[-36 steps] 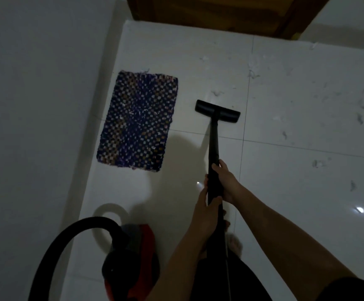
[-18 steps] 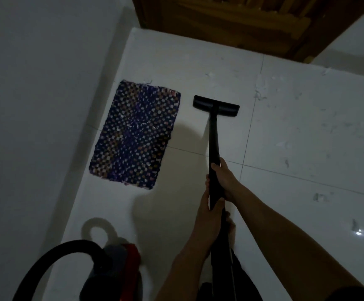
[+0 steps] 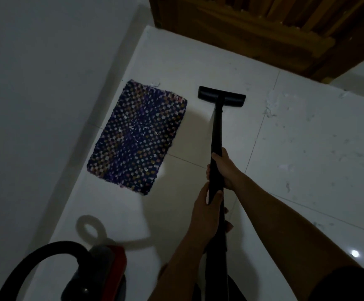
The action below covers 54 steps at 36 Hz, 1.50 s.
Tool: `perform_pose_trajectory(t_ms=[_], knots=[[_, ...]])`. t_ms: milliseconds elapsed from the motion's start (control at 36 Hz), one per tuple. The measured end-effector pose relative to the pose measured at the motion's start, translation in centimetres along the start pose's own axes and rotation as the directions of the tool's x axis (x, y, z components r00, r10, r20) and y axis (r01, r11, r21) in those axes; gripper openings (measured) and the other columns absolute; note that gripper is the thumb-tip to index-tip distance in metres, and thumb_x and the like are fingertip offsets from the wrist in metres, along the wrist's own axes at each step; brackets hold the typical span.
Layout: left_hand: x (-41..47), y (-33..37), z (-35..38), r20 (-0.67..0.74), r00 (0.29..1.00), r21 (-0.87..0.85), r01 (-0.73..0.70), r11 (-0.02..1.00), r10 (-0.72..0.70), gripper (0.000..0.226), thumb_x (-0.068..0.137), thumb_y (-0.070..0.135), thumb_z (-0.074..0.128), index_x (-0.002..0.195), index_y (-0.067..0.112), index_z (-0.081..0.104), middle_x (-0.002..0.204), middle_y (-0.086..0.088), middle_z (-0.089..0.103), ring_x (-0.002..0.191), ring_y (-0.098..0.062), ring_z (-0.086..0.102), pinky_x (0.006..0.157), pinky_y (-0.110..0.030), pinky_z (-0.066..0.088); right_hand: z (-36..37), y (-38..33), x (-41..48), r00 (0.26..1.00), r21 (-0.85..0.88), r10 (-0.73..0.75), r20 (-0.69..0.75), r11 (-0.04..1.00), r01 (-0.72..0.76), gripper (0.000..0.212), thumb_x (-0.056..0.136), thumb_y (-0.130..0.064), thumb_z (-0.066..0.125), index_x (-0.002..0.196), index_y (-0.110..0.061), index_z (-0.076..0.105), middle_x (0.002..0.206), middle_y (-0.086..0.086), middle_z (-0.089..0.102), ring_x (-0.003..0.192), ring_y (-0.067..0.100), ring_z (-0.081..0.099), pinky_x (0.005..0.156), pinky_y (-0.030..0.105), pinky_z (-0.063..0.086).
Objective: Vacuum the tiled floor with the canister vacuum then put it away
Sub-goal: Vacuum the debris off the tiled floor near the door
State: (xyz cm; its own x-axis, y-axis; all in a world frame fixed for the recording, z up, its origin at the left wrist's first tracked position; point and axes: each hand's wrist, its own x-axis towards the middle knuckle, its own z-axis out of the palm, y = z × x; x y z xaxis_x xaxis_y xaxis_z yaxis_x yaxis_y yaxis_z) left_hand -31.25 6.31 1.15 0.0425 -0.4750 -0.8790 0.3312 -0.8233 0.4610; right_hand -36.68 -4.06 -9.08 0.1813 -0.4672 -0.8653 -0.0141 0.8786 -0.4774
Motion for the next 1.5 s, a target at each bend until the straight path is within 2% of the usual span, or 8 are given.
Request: perform_pose_trajectory(t_ms=[444,583,778,889,1028,1139,1222,1500], knots=[[0.9,4.4,-7.7,-0.068,0.993,-0.075,-0.103,0.992,0.098,0.044,0.098,0.024,0.046,0.14,0.031,0.037,0.074,-0.011,0.055,0.048,-0.017,0.051,0.037,-0.023,0.046,10.2,-2.7,2.6,0.996,-0.142,-0.083,0.041,0.986,0.088,0.033,0.104,-0.019,0.032,0.134,-0.03,0.033,0.063,0.009,0.046,0.046,0.02,0.044,0.041,0.028,0.043],[0.3,6.0,-11.7,-0.121,0.987,-0.11,-0.123,0.986,0.11,0.044,0.098,0.02,0.045,0.14,0.03,0.038,0.076,-0.011,0.054,0.06,-0.019,0.054,0.037,-0.023,0.047,15.3,-2.9,3.2,0.995,-0.231,-0.082,0.05,0.969,0.092,0.04,0.102,-0.024,0.036,0.142,-0.03,0.031,0.073,0.004,0.051,0.058,0.019,0.05,0.054,0.033,0.044],[-0.3,7.7,-15.9,-0.133,0.981,-0.107,-0.159,0.981,0.144,0.041,0.099,0.019,0.042,0.139,0.027,0.04,0.077,-0.007,0.055,0.064,-0.015,0.055,0.039,-0.019,0.048,20.1,-3.3,3.2,0.994,-0.253,-0.081,0.07,0.963,0.096,0.049,0.103,-0.022,0.035,0.148,-0.032,0.021,0.065,0.01,0.052,0.049,0.02,0.048,0.049,0.032,0.045],[0.2,8.3,-17.4,-0.147,0.981,-0.098,-0.145,0.985,0.13,0.044,0.098,0.021,0.044,0.142,0.024,0.038,0.079,-0.008,0.055,0.063,-0.019,0.056,0.056,-0.033,0.053,21.7,-3.7,3.7,0.996,-0.297,-0.074,0.055,0.951,0.087,0.053,0.104,-0.021,0.034,0.152,-0.03,0.015,0.067,0.01,0.051,0.051,0.02,0.048,0.047,0.031,0.046],[1.1,9.5,-18.5,-0.145,0.98,-0.124,-0.156,0.98,0.138,0.043,0.098,0.021,0.045,0.141,0.027,0.04,0.072,-0.006,0.056,0.056,-0.019,0.052,0.056,-0.035,0.049,23.3,-5.4,3.4,0.993,-0.336,-0.085,0.076,0.936,0.106,0.054,0.105,-0.02,0.032,0.154,-0.024,0.011,0.108,0.02,0.06,0.091,0.041,0.061,0.064,0.03,0.055],[1.5,10.6,-19.0,-0.147,0.978,-0.154,-0.167,0.974,0.144,0.041,0.098,0.018,0.045,0.137,0.03,0.042,0.077,-0.008,0.063,0.053,-0.015,0.054,0.051,-0.028,0.048,24.2,-5.9,4.0,0.996,-0.345,-0.082,0.042,0.934,0.091,0.054,0.104,-0.017,0.034,0.153,-0.025,0.013,0.071,0.014,0.055,0.054,0.025,0.054,0.036,0.016,0.044],[1.6,11.3,-19.4,-0.147,0.981,-0.142,-0.146,0.979,0.125,0.038,0.098,0.02,0.044,0.136,0.029,0.044,0.081,-0.009,0.06,0.056,-0.016,0.053,0.048,-0.028,0.048,24.6,-5.6,5.1,0.998,-0.351,-0.042,0.039,0.935,0.053,0.054,0.104,-0.019,0.033,0.153,-0.027,0.012,0.059,0.011,0.05,0.035,0.015,0.049,0.034,0.02,0.042],[1.4,11.2,-19.5,-0.168,0.982,-0.112,-0.106,0.988,0.086,0.045,0.098,0.022,0.045,0.142,0.023,0.038,0.078,-0.009,0.056,0.054,-0.017,0.053,0.047,-0.028,0.049,24.6,-5.4,5.5,0.999,-0.323,-0.026,0.034,0.946,0.036,0.056,0.103,-0.016,0.034,0.153,-0.027,0.011,0.055,0.01,0.048,0.03,0.013,0.046,0.034,0.021,0.041]])
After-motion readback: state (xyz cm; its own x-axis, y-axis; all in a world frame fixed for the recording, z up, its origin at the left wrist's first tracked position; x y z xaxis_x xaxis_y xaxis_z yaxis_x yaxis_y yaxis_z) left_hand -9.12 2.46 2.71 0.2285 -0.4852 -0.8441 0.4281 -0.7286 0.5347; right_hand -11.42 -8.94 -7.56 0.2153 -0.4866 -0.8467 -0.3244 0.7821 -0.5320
